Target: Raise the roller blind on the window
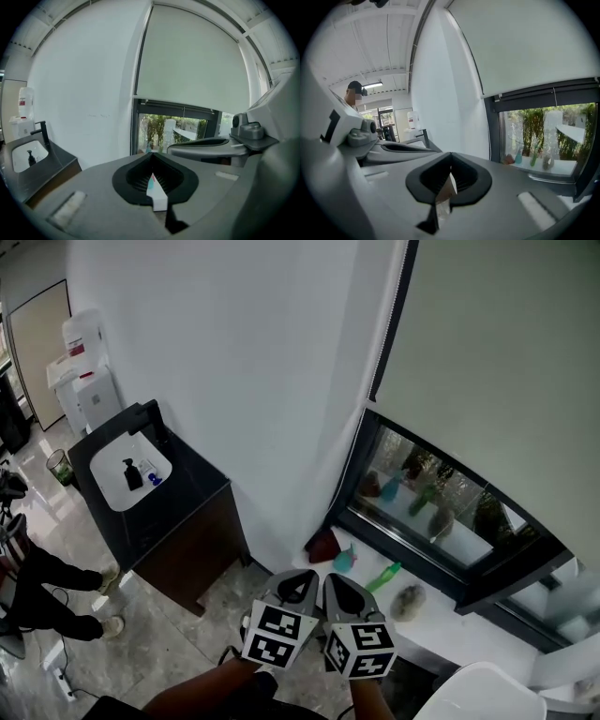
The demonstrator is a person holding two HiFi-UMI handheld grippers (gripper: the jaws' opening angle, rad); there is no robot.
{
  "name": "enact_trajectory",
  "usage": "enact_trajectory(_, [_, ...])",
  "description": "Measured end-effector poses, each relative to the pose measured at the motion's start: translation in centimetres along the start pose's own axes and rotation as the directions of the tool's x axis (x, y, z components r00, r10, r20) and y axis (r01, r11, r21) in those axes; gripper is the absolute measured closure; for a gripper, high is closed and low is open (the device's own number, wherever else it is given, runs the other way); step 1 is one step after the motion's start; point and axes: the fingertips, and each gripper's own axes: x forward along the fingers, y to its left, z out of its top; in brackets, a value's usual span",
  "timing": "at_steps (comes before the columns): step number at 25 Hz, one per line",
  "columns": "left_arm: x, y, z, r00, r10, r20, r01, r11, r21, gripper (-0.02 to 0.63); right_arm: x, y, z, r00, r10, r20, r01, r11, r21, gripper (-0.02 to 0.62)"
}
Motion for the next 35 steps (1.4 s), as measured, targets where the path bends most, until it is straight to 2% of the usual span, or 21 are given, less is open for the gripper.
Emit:
enact_trajectory(6, [3.0, 3.2, 2.6, 0.999, -0.030, 0.026, 0.029, 0.999, 0.018, 0.602, 4.1, -1.3, 2.6, 1.000, -0.016, 0.022, 0.016, 1.000, -0.018, 0.592])
enact_trajectory(15, [6.4, 5.7, 5.4, 0.999, -0.030, 0.042, 0.029, 0.999, 0.029, 0.603, 7.7, -3.1, 6.1, 0.998, 0.023, 0.060, -0.020, 0.999, -0.045, 0.592])
enact_trajectory(24, [10.2, 7.9, 8.4, 0.995, 0.063, 0.077, -0.064, 0.998, 0.002, 0.601, 11.4, -6.8, 10.0, 0.989, 0.121, 0.086, -0.112, 0.988, -0.104, 0.591])
enact_trajectory(35, [14.2, 8.5, 11.7, 0.980, 0.171, 0.098, -0.168, 0.985, -0.035, 0.601, 16.0, -10.0, 15.7, 0.950, 0.297, 0.098, -0.274, 0.941, -0.200, 0.563])
